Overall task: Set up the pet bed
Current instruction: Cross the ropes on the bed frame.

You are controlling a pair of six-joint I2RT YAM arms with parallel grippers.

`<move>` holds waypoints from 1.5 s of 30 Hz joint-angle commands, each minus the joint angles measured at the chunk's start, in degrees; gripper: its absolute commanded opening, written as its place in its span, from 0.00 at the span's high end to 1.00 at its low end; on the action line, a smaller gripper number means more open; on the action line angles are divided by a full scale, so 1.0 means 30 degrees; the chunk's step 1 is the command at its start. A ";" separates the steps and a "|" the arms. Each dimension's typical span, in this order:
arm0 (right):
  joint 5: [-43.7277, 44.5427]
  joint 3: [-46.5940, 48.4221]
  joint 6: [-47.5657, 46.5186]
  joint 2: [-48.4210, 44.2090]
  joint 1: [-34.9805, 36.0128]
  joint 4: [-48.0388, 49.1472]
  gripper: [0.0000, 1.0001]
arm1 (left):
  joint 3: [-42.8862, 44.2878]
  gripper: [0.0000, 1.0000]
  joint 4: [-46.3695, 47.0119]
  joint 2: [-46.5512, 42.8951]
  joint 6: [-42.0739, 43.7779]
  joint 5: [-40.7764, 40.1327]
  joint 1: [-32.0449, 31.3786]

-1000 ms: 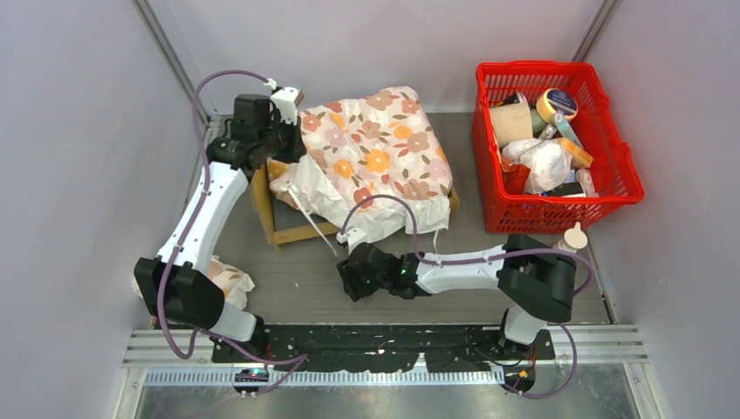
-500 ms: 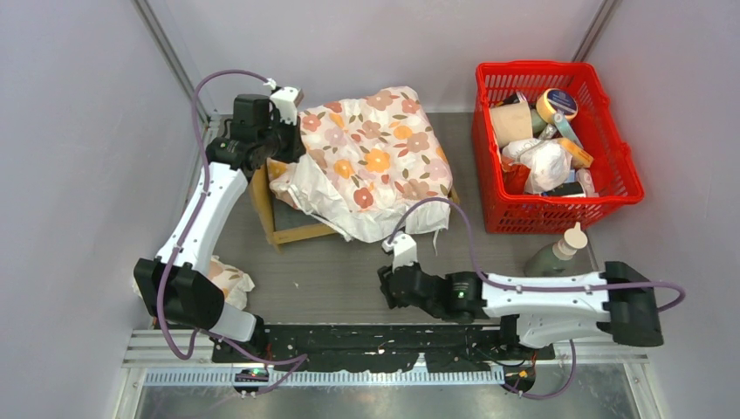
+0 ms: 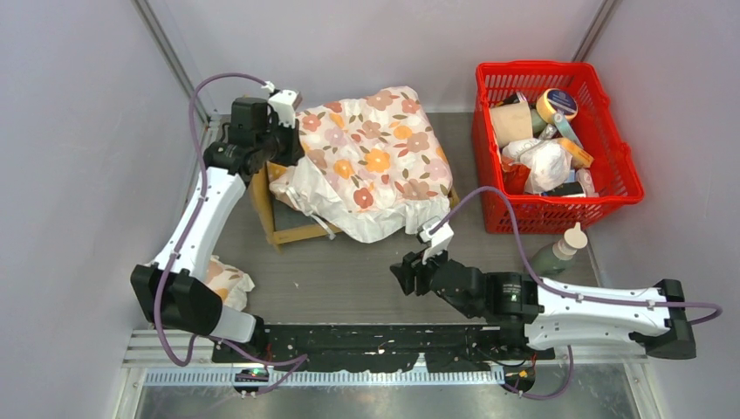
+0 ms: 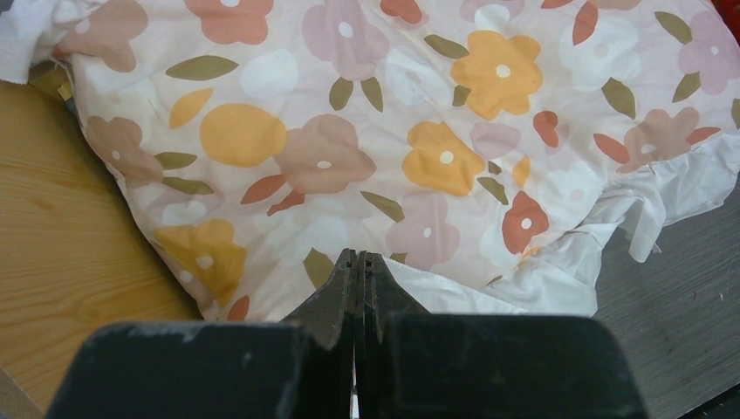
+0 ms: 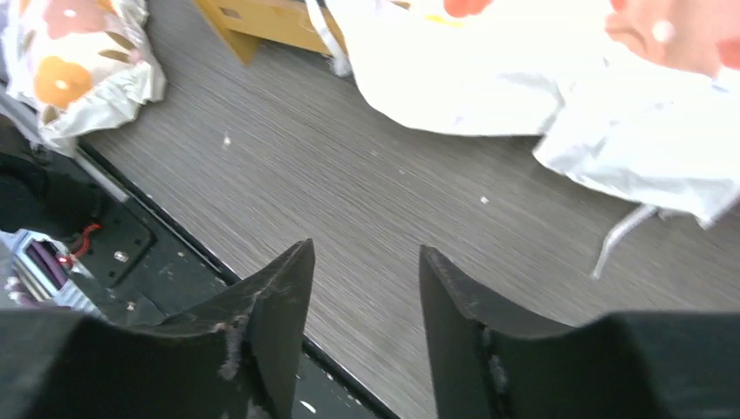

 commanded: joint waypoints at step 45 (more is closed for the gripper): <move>-1.4073 1.5398 -0.7959 2.2762 -0.7010 0.8738 0.68 | 0.0509 1.00 0.1987 -0.1202 -0.1038 0.1801 0.0077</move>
